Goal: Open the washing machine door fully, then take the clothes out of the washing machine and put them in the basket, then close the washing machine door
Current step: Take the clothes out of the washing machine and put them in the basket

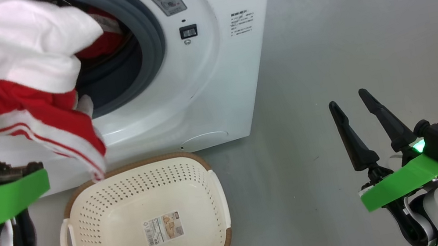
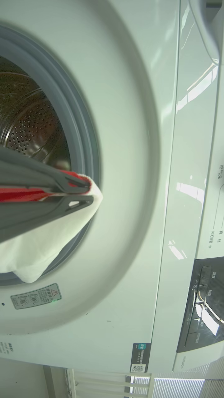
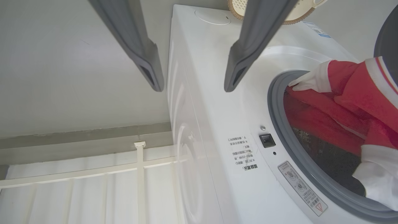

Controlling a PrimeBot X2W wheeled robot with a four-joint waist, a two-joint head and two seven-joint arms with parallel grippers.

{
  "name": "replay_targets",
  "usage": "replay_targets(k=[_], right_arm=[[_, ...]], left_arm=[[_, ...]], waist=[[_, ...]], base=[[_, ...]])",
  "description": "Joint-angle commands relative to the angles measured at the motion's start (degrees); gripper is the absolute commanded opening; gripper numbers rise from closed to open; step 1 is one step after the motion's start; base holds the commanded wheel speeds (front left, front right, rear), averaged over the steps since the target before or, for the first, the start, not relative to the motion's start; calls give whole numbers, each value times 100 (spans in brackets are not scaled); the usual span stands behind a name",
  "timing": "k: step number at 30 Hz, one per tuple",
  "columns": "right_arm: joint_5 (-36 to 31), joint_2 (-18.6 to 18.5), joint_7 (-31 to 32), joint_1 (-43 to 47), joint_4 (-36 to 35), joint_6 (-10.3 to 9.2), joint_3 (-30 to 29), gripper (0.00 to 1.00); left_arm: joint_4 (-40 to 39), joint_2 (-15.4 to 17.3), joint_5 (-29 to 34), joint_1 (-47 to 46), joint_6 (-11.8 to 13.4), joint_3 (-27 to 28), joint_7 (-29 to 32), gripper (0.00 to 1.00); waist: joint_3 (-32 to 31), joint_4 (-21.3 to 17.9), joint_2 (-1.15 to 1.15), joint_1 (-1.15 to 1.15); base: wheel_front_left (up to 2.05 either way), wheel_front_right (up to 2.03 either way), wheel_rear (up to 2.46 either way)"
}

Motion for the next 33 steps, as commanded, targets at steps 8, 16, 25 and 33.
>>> replay_targets(k=[8,16,25,33], right_arm=[[-23,-70,-37,72,-157,36,103,100],[-25,-107,-37,82,-169,36,96,100],[-30,-117,-37,48,-169,36,119,100],[-33,-125,-37,1,-187,36,104,100]], left_arm=[[-1019,6,30,421,-33,155,-28,0],[-1870,-110,24,670,24,154,-28,0],[-1765,-194,-39,999,41,-4,-28,0],[-1202,-279,-126,1324,42,-84,-28,0]], waist=[[-33,85,0,0],[-40,142,0,0],[-1,164,0,0],[122,140,0,0]], base=[[0,0,0],[0,0,0],[0,0,0],[0,0,0]])
